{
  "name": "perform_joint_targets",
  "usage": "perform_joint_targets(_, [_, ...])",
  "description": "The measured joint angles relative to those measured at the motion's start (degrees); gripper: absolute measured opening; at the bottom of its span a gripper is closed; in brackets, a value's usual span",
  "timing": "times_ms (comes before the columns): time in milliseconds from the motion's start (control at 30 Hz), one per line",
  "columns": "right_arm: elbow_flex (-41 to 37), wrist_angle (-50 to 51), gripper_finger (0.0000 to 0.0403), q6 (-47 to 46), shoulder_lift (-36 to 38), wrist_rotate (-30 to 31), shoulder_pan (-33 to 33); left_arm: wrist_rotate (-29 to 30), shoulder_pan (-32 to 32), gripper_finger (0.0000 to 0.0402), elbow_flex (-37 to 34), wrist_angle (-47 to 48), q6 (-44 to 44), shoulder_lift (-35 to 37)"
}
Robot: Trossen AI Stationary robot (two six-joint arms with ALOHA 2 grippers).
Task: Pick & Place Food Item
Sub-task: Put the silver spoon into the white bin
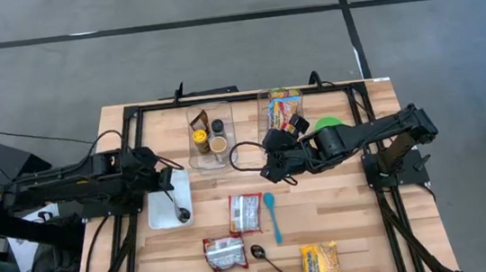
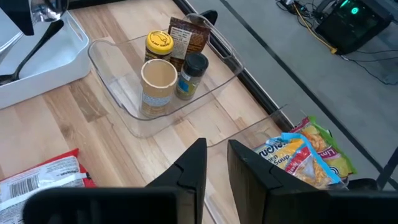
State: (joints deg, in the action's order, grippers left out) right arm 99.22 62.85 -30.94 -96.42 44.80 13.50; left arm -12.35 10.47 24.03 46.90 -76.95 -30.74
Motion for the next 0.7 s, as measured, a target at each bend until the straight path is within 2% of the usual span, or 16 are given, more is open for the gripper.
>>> perform_joint_targets(433, [0.0,0.19,0.0058,0.04,0.0,-0.02,-0.02,-1.17,-0.8,0.0004,-4.91,-4.85,-3.5,-0.04])
perform_joint_targets(700, [0.0,0.22,0.0058,0.04,0.0,-0.33,-0.02,-1.48,-0.77,0.0025,-5.34,-4.77,-3.5,-0.04])
